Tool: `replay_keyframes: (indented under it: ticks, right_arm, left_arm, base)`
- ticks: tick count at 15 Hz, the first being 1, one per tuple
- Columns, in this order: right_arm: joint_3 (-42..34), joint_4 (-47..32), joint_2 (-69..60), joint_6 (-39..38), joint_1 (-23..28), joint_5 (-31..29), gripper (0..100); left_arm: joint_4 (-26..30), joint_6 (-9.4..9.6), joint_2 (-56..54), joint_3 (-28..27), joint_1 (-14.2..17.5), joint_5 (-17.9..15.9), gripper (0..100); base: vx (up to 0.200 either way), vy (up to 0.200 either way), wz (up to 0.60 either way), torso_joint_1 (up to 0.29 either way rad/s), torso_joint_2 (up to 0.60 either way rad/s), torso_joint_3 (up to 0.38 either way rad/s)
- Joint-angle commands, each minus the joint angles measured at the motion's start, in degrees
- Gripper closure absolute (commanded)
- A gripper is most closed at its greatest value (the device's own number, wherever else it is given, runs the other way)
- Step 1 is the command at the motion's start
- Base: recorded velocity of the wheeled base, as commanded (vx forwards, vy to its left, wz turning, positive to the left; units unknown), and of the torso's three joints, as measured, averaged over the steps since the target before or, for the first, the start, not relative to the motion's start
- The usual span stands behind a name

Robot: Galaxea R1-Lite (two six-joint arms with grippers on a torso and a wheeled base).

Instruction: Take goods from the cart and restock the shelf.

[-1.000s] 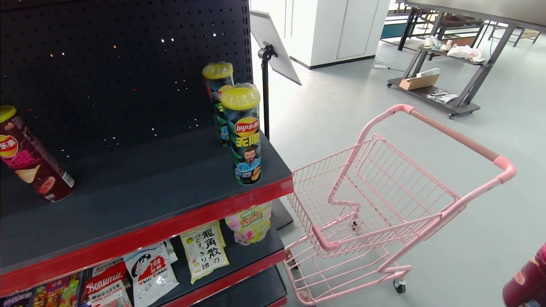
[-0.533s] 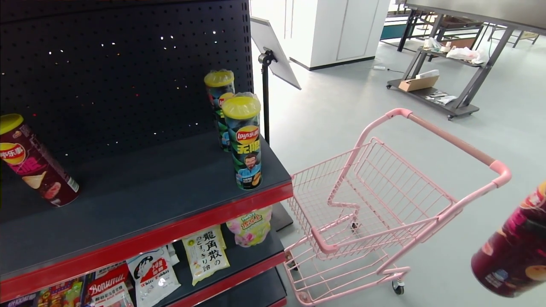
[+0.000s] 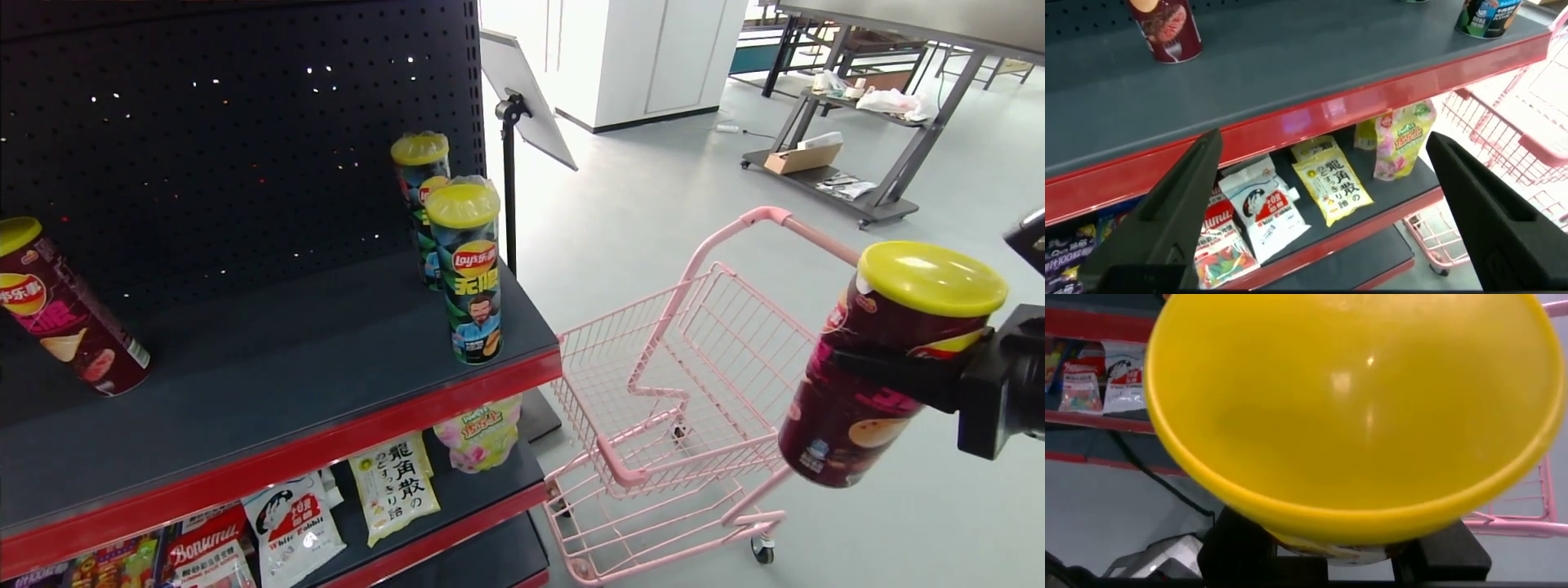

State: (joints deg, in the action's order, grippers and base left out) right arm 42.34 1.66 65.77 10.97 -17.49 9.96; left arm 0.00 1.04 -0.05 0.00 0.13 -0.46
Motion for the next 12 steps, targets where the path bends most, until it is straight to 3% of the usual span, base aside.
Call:
replay_keyframes:
  ticks: [1, 6, 10, 12]
  right_arm:
    - [-0.94, 0.1, 1.64, -0.16, -1.32, 0.06, 100]
    - [-4.46, 0.01, -3.37, -0.25, -1.32, 0.15, 100]
    - [-7.53, 0.19, -7.67, -0.42, -1.32, 0.94, 100]
    - [-8.85, 0.19, -9.34, -0.34, -1.32, 8.59, 100]
  left_arm:
    - [0.0, 0.02, 0.05, 0.0, 0.04, 0.02, 0]
    - [0.0, -0.16, 0.05, 0.0, 0.04, -0.06, 0]
    - [0.09, -0.77, 0.05, 0.0, 0.04, -0.06, 0]
    - [0.0, -0.6, 0.05, 0.0, 0.04, -0.15, 0]
  base:
    - [0.0, 0.0, 0.6, 0.002, 0.0, 0.002]
    - [0.0, 0.0, 0.6, -0.001, 0.0, 0.003]
    - [0.0, 0.0, 0.0, 0.0, 0.0, 0.0]
    - [0.0, 0.0, 0.0, 0.0, 0.0, 0.0]
